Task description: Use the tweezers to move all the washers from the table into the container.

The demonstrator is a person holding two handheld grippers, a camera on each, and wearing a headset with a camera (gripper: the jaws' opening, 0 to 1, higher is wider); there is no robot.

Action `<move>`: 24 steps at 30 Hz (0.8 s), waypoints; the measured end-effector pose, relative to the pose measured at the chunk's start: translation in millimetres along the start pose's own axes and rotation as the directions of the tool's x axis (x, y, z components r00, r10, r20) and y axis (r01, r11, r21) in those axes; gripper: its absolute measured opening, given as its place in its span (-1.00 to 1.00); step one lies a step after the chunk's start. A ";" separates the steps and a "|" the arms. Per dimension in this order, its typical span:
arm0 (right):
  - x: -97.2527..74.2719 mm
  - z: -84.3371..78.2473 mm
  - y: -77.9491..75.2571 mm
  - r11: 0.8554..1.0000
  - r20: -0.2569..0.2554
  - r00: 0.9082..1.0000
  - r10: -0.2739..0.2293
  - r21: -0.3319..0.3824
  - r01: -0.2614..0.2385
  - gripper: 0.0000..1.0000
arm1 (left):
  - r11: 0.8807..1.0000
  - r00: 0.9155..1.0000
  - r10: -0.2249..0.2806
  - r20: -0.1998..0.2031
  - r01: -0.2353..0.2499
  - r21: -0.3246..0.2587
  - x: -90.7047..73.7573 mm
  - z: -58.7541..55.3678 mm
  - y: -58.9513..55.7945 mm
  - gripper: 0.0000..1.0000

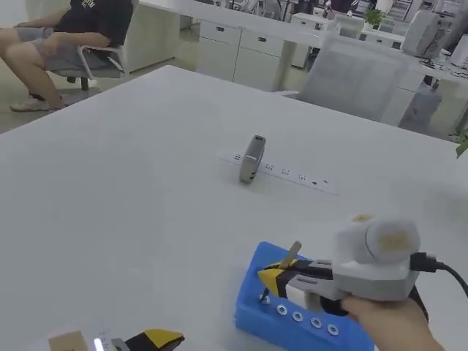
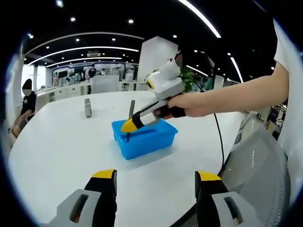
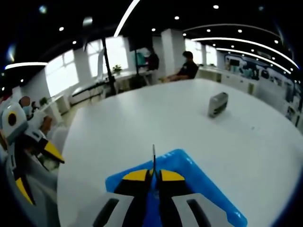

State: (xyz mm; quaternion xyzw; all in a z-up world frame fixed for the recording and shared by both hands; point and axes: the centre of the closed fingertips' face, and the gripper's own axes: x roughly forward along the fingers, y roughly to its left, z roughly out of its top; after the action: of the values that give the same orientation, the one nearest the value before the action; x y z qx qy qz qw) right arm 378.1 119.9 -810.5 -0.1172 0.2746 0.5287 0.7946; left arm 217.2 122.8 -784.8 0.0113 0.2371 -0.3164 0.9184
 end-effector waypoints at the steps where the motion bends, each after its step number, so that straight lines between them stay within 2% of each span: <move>1: -1.4 2.3 0.5 1.000 0.006 1.000 -0.002 -0.005 0.002 -0.91 | 1.000 1.000 0.000 0.000 0.000 0.001 0.1 0.1 0.0 0.33; 6: -10.3 9.7 5.0 0.999 0.019 1.000 -0.002 -0.048 0.003 -0.91 | 1.000 1.000 0.006 0.023 -0.006 -0.004 -0.9 4.5 1.1 0.34; 9: -19.0 13.2 9.7 0.997 0.028 1.000 -0.001 -0.071 0.003 -0.91 | 1.000 1.000 0.013 0.019 -0.013 0.001 -1.3 3.7 1.9 0.36; 18: -60.8 22.5 39.3 0.990 0.041 0.998 0.048 -0.135 -0.042 -0.97 | 0.999 0.999 0.038 0.029 -0.037 -0.008 -4.4 6.2 4.1 0.38; 20: -73.2 23.6 45.0 0.987 0.040 0.998 0.052 -0.155 -0.045 -0.97 | 0.999 0.999 0.034 0.041 -0.033 -0.008 -5.1 9.6 2.6 0.39; 24: -92.6 21.7 52.1 0.984 0.032 0.997 0.064 -0.169 -0.058 -0.97 | 1.000 1.000 0.014 0.018 -0.014 0.004 -4.2 9.8 -4.1 0.39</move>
State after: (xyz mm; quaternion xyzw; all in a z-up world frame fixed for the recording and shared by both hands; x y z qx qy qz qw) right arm 310.9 79.9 -735.3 -0.1651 0.2177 0.5761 0.7703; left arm 216.2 120.3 -773.7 0.0117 0.2280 -0.3106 0.9227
